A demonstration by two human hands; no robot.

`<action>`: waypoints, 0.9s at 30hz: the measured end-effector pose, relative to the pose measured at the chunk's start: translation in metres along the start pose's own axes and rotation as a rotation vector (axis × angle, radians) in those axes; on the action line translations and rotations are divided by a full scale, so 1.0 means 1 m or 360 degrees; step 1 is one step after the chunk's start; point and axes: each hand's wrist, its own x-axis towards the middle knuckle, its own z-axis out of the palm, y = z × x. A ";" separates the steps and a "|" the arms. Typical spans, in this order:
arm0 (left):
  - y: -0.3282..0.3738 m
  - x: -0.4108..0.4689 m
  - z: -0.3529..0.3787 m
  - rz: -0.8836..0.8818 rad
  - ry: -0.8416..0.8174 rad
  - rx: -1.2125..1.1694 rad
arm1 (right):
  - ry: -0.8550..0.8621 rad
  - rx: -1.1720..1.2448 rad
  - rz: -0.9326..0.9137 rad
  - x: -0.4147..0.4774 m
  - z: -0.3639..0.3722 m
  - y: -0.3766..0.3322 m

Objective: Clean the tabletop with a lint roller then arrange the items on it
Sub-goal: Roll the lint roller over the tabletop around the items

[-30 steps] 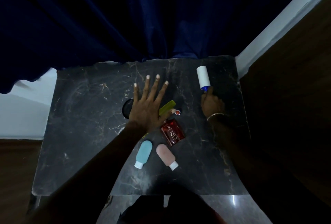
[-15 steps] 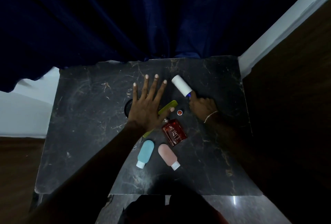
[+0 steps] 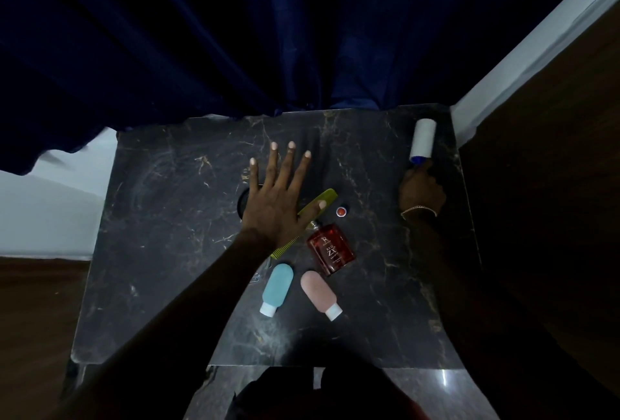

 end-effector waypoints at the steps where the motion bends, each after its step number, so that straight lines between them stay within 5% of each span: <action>1: -0.001 -0.001 0.000 -0.0003 -0.0006 -0.0001 | -0.0053 -0.0060 -0.0089 -0.001 0.001 -0.005; 11: -0.006 -0.010 0.002 -0.0033 -0.0041 0.0027 | -0.0195 -0.0681 -0.1221 -0.007 0.005 -0.033; 15: -0.003 -0.010 0.005 -0.0025 -0.0064 0.0048 | -0.0228 -0.0771 -0.1447 -0.009 0.007 -0.032; 27: -0.008 -0.003 -0.004 -0.0020 -0.0038 0.0041 | -0.0106 -0.0096 -0.0329 0.007 0.000 -0.013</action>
